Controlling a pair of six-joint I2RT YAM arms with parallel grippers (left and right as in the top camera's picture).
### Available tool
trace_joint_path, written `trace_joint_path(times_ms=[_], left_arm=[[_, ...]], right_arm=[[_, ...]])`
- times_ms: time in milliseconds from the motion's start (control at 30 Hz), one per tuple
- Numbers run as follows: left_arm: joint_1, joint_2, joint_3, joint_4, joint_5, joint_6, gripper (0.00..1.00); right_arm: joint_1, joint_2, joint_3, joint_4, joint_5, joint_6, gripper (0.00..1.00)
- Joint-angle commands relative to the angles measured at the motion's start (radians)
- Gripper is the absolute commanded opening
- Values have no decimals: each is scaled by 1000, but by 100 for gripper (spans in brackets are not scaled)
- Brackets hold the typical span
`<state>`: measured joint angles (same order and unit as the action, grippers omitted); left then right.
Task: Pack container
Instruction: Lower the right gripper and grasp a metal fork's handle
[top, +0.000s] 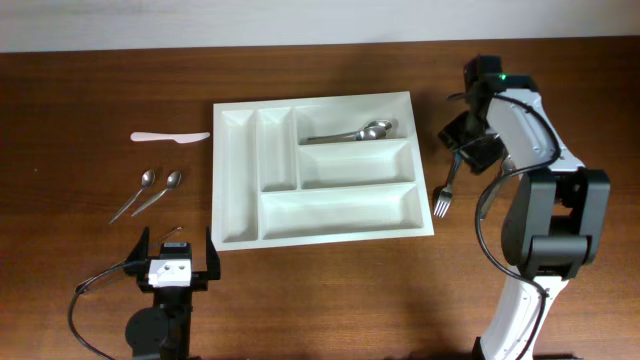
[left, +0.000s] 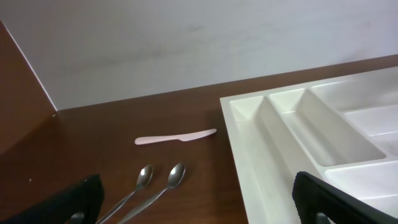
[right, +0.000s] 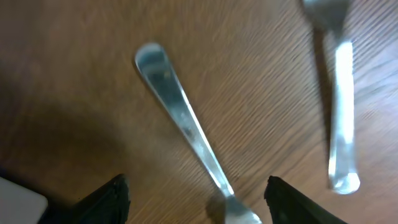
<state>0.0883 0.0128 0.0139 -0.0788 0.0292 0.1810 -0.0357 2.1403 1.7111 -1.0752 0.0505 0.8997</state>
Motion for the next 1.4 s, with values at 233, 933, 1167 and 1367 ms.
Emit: trace_joint_path(times_ms=[233,933,1167,1367], left_arm=[[6,-8,-5,-1,8,-11,99],[6,-8,-5,-2,8,-11,99],[6,-8,-5,-1,8,-11,99],[6,-8,-5,-1,8,-11,99]], right_arm=[[10,-19,-100,12,-51,67,66],[10,-18,-303,179,-70,12,51],[10,-18,-329,211,-69,-5,38],[10,-18,-329,220,-69,-5,22]])
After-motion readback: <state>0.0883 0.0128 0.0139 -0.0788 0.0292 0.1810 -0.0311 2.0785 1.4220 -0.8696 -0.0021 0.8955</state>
